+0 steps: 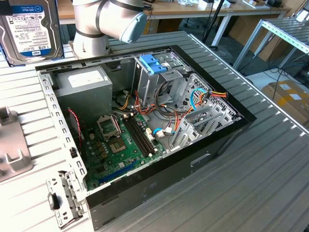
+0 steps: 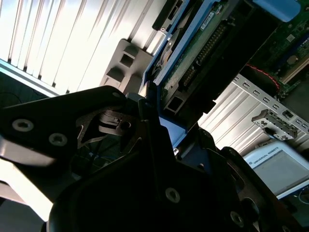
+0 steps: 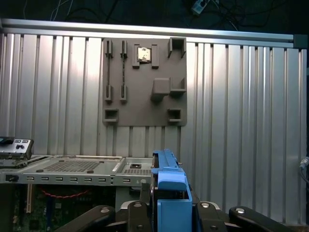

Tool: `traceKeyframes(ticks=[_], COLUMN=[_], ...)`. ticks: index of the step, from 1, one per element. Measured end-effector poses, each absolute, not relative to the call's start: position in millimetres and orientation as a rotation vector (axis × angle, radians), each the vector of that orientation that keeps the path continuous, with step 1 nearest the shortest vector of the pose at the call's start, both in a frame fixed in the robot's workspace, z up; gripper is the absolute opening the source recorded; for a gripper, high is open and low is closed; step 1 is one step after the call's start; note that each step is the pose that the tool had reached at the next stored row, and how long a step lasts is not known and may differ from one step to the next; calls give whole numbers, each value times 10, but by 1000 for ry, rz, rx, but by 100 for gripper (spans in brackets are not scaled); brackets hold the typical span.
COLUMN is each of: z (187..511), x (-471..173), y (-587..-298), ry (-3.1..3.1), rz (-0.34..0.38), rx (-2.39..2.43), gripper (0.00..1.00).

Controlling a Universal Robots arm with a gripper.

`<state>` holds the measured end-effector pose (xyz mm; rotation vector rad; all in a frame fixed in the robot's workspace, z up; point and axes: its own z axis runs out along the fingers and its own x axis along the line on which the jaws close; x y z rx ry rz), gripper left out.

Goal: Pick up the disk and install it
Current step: 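Pick up the disk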

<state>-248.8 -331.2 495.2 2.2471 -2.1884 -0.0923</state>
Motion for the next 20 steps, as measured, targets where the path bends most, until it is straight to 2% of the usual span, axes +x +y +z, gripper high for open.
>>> traceKeyframes(ticks=[20], z=[4951], x=[-2432], y=[-3362], ry=[-2188], rz=[-92], rx=[2247], gripper=[37])
